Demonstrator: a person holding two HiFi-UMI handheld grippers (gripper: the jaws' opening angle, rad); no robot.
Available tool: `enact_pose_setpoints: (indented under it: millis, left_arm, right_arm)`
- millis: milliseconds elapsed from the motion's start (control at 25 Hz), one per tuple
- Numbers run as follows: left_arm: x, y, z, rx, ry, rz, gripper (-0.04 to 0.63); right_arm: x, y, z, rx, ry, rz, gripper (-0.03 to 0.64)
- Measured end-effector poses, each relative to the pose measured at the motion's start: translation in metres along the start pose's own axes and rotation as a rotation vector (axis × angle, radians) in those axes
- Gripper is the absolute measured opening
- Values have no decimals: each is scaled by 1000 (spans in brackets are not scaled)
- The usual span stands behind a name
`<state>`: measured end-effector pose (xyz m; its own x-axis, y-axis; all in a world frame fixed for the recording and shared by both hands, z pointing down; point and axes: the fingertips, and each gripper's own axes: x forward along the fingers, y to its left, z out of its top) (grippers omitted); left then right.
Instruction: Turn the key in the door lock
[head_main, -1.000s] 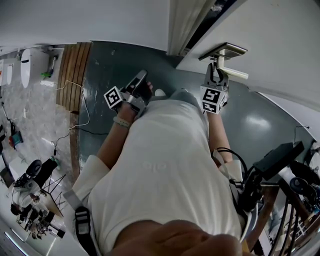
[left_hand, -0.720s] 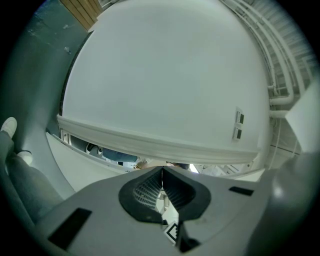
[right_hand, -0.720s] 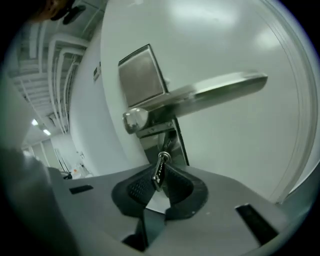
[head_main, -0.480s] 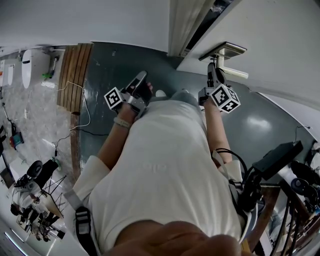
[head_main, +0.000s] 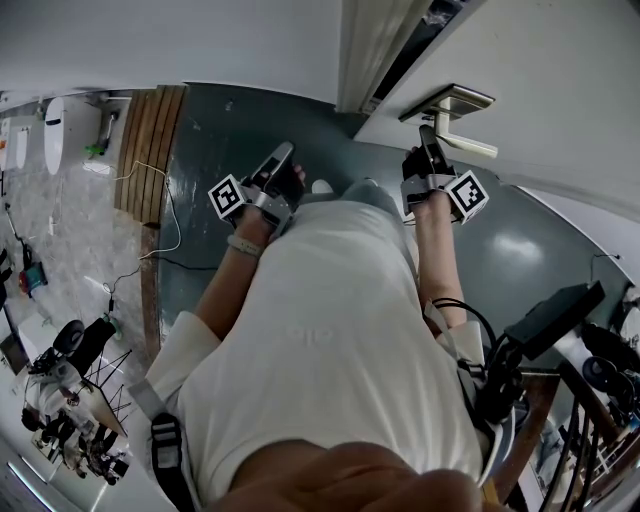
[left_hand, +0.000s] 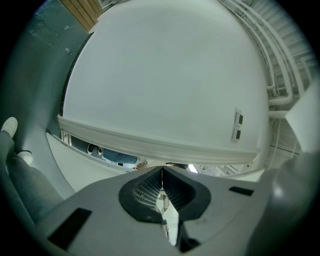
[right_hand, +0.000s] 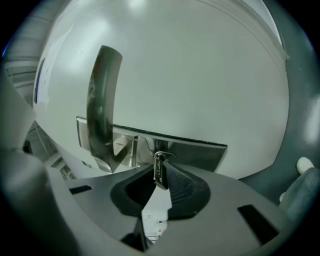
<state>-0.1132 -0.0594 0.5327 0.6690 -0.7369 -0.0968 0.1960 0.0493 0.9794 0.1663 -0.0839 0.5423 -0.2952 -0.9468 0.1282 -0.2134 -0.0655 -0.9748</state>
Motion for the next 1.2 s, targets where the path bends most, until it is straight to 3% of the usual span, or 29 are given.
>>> enact_pose_setpoints:
  millis: [160,360,760,960,1040,1200]
  left_arm:
    - [0,0,0,-2,-1,1,8]
    - [1,0,-1,-4,4,0,8]
    - [4,-5,-12,51,34,-12,8]
    - [5,-22,-19,125,66,-34,8]
    - [6,-30,-45,170,82,-48,8]
    - [10,-56,-147,249,100,-73,8]
  right_arm:
    - [1,0,-1,94,2,27,62]
    - [4,4,-6,52,42,55,83]
    - [-18,1,-20,184,109,64,100]
    - [-23,33,-58,127,249,182,98]
    - [-39,46,-62,88,295,232,98]
    - [-111,80,-34,48,353,321,98]
